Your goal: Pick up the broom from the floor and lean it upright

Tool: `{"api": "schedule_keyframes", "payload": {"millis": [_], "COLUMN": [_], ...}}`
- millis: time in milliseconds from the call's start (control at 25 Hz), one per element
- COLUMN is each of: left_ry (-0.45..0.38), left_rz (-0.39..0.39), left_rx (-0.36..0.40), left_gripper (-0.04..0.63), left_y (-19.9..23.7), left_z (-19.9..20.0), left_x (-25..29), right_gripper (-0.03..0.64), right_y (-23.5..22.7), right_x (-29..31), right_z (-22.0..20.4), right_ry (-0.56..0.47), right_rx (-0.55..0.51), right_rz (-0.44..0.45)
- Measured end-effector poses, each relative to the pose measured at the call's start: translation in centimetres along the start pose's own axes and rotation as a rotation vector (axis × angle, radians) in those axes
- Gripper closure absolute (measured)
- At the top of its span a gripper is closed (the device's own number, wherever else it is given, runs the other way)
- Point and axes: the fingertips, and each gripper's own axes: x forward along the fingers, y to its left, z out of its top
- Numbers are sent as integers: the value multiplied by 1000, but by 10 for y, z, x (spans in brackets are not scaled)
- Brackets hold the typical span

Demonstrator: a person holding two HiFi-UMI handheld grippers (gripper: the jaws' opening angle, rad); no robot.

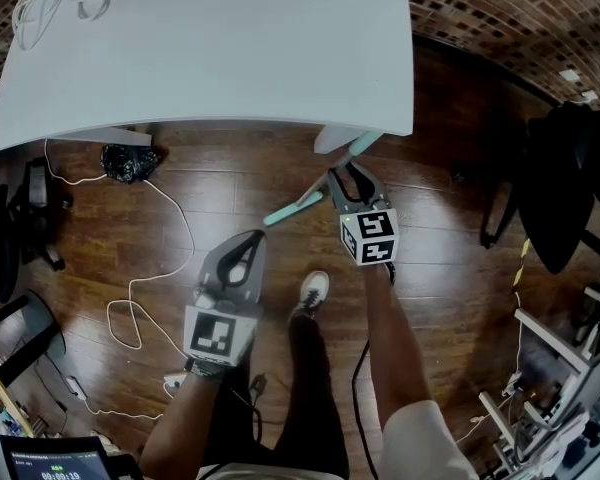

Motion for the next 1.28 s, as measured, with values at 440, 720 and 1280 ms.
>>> {"api": "schedule_keyframes", "payload": {"millis": [440,720,1280], "left_ry": [-5,-10,-67], "left_rz": [2,-1,-8], "left_rx": [-9,-5,13], "left_gripper": [595,595,595], "left_y": [0,0,-18], "left_z": [2,2,27], "left_x": [0,-2,-13], "right_gripper": [453,480,604], "right_y": [4,2,13], "right_x": [-3,-22,-106], "right_z": [-3,-6,15], "right_ry": [6,4,-82], "right_rx": [5,-17,-49], "right_rz": [-1,-46,-101]}}
